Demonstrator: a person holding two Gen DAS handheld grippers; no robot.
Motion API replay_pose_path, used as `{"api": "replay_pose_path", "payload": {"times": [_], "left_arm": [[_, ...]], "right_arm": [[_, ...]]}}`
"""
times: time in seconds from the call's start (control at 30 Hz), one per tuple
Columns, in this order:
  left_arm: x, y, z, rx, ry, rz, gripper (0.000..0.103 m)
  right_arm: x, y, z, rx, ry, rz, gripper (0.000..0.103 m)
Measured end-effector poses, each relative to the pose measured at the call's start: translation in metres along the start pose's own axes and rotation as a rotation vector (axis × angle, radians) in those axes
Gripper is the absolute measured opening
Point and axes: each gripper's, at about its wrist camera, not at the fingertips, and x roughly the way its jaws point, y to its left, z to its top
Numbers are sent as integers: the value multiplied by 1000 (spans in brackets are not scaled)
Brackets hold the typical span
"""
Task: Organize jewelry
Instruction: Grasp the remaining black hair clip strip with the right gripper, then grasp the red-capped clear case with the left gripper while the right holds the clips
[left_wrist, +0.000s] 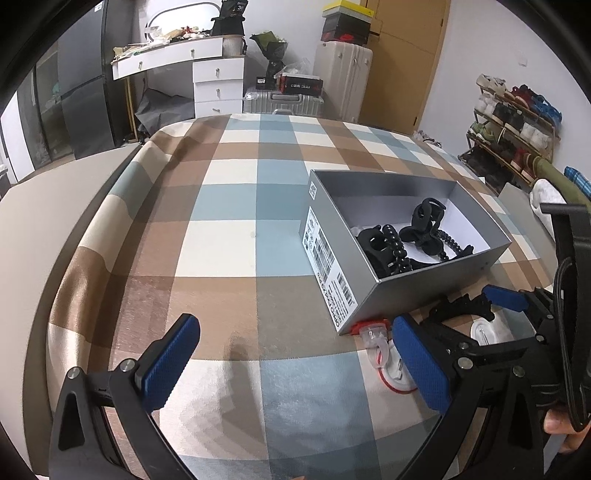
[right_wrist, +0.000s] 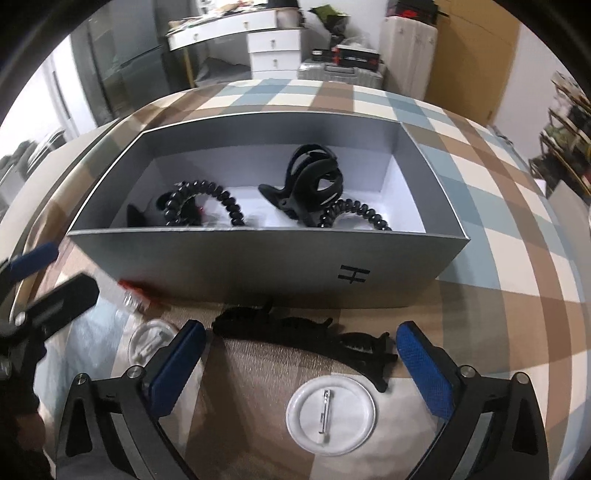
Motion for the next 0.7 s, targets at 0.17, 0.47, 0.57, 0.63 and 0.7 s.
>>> {"api": "replay_pose_path", "payload": {"times": [0.17,0.47,0.57,0.63,0.7], "left_arm": [[1,-3,-1,9,6,-4,102],[6,-13,-4,34,20,-11,102],[9,-16,-5,32,34,-25,102],[13,-18,-6,17,50,-49,101],[16,-21,-5,15,68,-65,101]], "right_arm": [[-1,-12,0,11,6,-9,102],[-21,-36,-9,-7,-71,59,94],[-35,-47,-11,-7,-121,101,94],[-41,-55,-11,9,-145,123,94],[-44,-60,-9,12,-146,128,94]]}}
